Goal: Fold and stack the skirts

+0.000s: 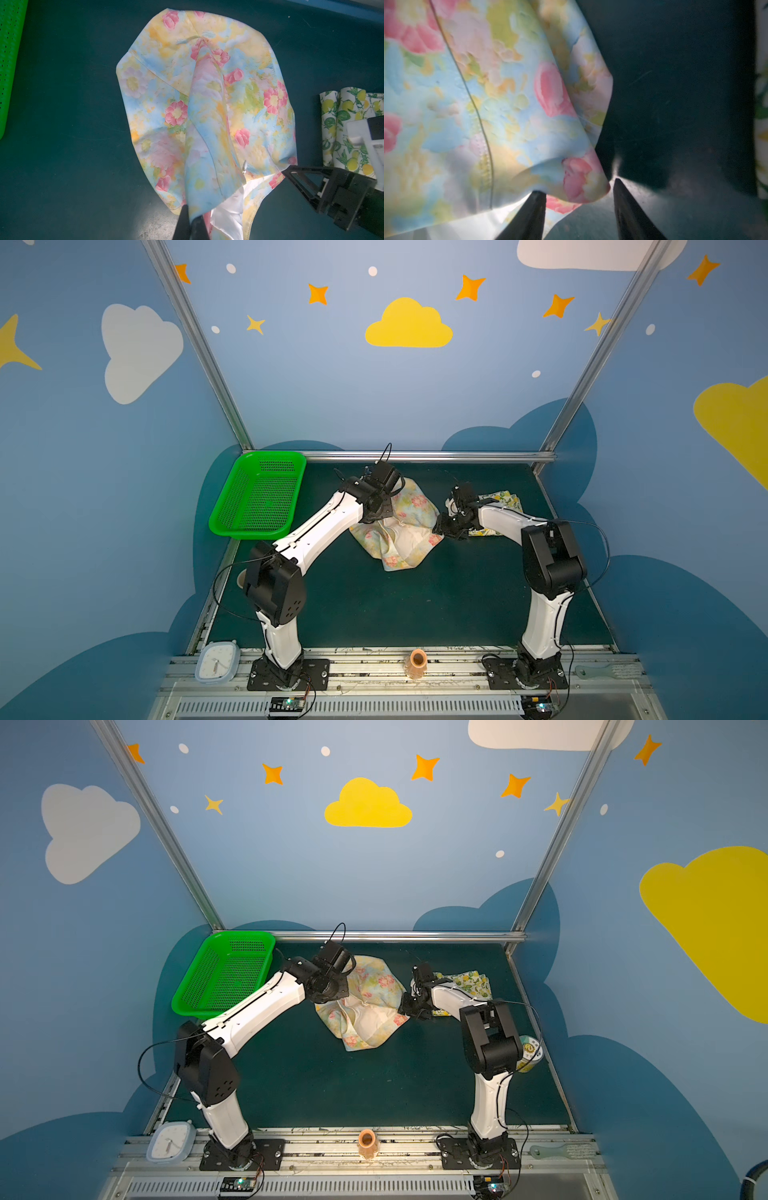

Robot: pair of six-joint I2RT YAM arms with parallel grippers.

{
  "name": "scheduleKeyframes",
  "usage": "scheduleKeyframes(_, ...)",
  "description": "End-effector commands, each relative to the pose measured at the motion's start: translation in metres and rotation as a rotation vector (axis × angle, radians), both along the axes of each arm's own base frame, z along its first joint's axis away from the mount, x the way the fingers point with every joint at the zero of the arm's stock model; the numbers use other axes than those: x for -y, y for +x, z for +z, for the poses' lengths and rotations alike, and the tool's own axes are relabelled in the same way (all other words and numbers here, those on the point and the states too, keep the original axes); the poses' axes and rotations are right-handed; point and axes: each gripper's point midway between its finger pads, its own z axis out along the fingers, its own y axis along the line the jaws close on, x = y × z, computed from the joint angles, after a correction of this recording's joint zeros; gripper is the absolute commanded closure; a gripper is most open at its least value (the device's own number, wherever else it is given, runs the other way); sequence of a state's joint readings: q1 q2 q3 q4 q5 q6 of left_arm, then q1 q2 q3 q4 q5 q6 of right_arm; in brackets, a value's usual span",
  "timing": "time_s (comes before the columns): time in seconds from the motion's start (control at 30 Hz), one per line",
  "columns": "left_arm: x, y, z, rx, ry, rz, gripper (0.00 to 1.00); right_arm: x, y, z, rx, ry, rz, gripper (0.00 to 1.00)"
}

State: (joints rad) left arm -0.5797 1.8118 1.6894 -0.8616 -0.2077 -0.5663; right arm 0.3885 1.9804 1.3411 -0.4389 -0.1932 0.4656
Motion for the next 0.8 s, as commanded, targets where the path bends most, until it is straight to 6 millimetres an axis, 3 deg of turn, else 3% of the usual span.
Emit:
scheduleKeyframes(0.0,-0.005,-0.002,0.015,0.027,-0.037,0.018,0.96,0.003,0.004,-0.009,0.027,-0.096,0.025,0.48)
scheduleKeyframes(0.3,-0.011,-0.003,0.019,0.034,-0.062,0.025,0.96,0.009,-0.001,-0.012,0.068,-0.234,0.053,0.44)
scheduleKeyframes(0.6,-0.012,-0.001,0.023,0.040,-0.072,0.023,0.96,0.005,-0.010,-0.017,0.049,-0.208,0.066,0.41)
scheduleKeyframes(0.7,-0.014,0.000,0.029,0.051,-0.082,0.022,0.96,0.002,-0.006,-0.018,0.052,-0.197,0.062,0.44)
scheduleKeyframes(0.77,-0.016,0.000,0.033,0.058,-0.094,0.025,0.96,-0.004,-0.002,-0.017,0.057,-0.170,0.070,0.54)
